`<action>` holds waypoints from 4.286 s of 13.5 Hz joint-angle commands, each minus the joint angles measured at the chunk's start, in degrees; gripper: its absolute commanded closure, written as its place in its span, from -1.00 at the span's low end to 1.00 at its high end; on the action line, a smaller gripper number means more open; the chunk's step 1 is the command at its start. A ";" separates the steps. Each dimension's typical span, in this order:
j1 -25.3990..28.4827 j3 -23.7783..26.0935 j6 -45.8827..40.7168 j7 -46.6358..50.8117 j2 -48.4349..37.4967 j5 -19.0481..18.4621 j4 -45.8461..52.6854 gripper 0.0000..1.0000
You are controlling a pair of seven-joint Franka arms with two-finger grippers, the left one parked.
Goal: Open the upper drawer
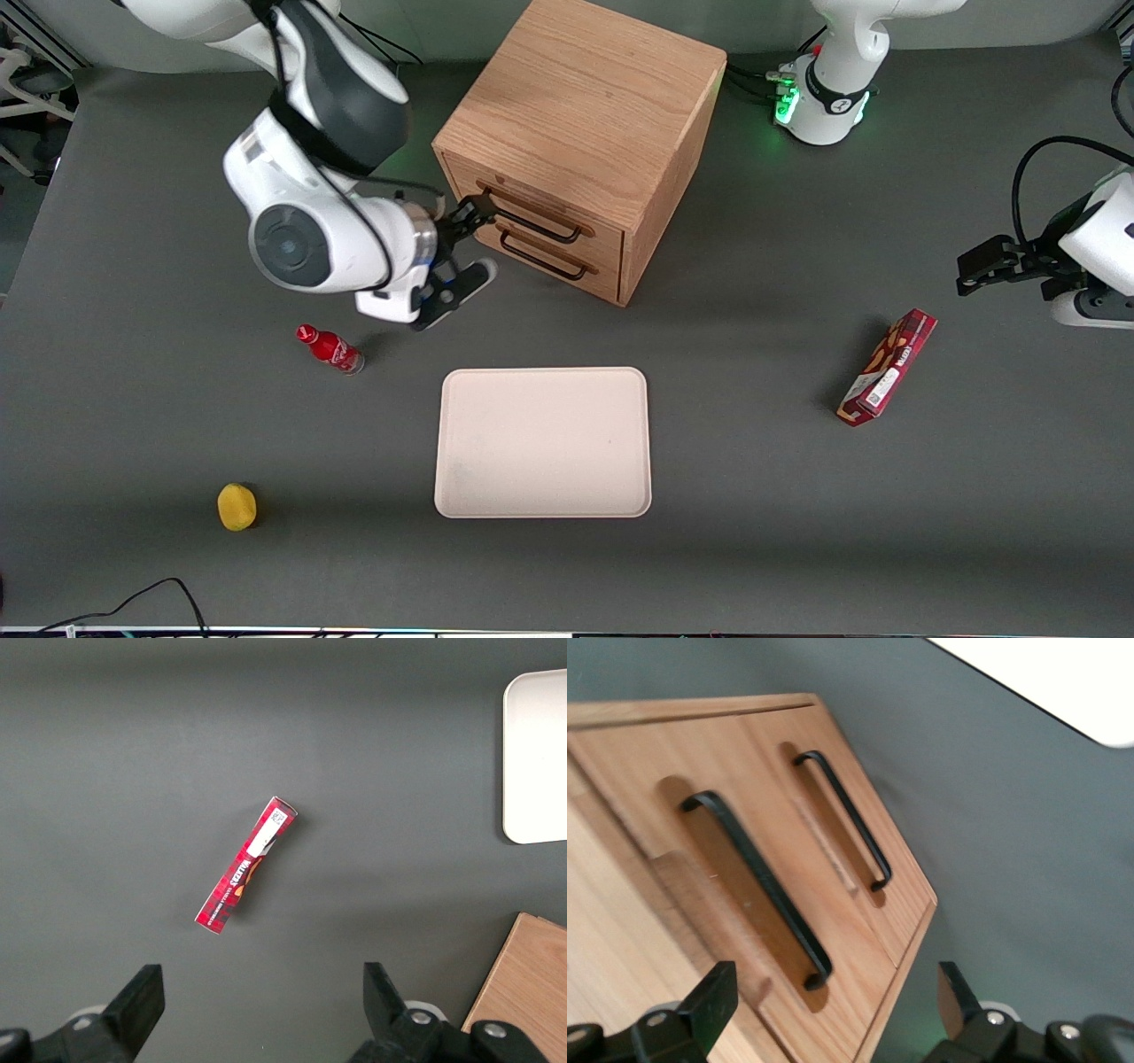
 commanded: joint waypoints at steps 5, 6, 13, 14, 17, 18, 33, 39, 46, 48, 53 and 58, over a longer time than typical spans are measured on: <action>0.93 -0.43 6.32 -16.27 2.19 -0.17 3.48 -1.00; 1.45 -0.34 6.58 -16.54 2.19 -0.52 3.31 -1.00; 3.57 -0.34 9.92 -17.59 1.57 -1.67 -2.31 -0.96; 3.57 -0.34 10.97 -18.03 1.22 -1.67 -3.62 -0.96; 3.57 -0.25 13.96 -20.12 -0.01 -1.84 -7.58 -1.00; 3.57 -0.25 14.23 -20.84 -0.79 -1.93 -8.72 -1.00; 3.57 1.06 16.43 -19.00 -4.32 -1.14 -16.11 -1.00; 3.74 1.59 18.27 -19.00 -4.14 -1.14 -17.25 -1.00; 3.74 2.56 21.70 -19.17 -4.05 -1.40 -19.19 -1.00; 3.74 2.56 23.54 -19.26 -4.05 -1.58 -20.16 -1.00; 3.57 2.56 24.86 -19.79 -3.18 -1.84 -20.94 -1.00; 3.22 2.56 26.71 -20.32 -3.18 -2.02 -22.27 -1.00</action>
